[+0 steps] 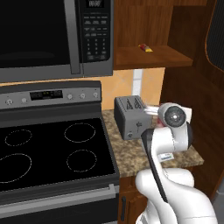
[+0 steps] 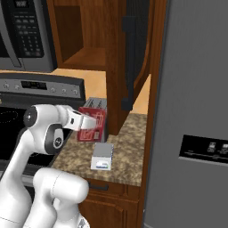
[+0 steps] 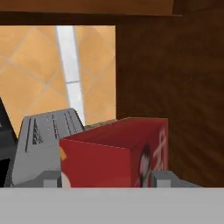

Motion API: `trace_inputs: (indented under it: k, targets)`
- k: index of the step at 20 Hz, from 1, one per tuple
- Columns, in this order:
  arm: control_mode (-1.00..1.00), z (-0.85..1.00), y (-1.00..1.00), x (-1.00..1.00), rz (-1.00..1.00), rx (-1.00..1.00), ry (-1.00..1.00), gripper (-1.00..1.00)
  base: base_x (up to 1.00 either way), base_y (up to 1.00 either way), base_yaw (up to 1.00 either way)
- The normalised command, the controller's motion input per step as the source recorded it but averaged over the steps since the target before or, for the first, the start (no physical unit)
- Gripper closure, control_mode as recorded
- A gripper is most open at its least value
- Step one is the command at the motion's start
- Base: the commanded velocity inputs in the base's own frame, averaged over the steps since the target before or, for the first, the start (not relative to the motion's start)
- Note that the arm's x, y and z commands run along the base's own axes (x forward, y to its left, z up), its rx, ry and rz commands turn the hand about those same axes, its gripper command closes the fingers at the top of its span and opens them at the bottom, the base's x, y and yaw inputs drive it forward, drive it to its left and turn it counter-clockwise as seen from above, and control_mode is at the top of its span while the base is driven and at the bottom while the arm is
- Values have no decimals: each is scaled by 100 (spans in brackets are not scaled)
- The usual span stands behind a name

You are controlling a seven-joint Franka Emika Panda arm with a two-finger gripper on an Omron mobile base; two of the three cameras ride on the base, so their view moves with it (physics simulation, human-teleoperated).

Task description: Pick the cereal and place it on the digital scale for weighing, and close the cabinet.

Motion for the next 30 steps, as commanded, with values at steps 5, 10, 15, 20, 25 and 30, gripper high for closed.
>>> trace_inputs:
  k: [5, 10, 15, 20, 25, 30]
  targets:
    - [-100, -80, -10, 17, 0, 3, 0, 100, 0, 0, 0]
    - [-100, -79, -12, 18, 0, 1, -5, 100, 0, 0, 0]
    - [-100, -30, -5, 0, 0, 0, -29, 100, 0, 0, 0]
    - [-100, -28, -5, 12, 0, 0, -28, 100, 0, 0, 0]
    - [-100, -41, -26, 17, 0, 0, -14, 100, 0, 0, 0]
    - [-100, -26, -2, -1, -12, -3, -6, 100, 0, 0, 0]
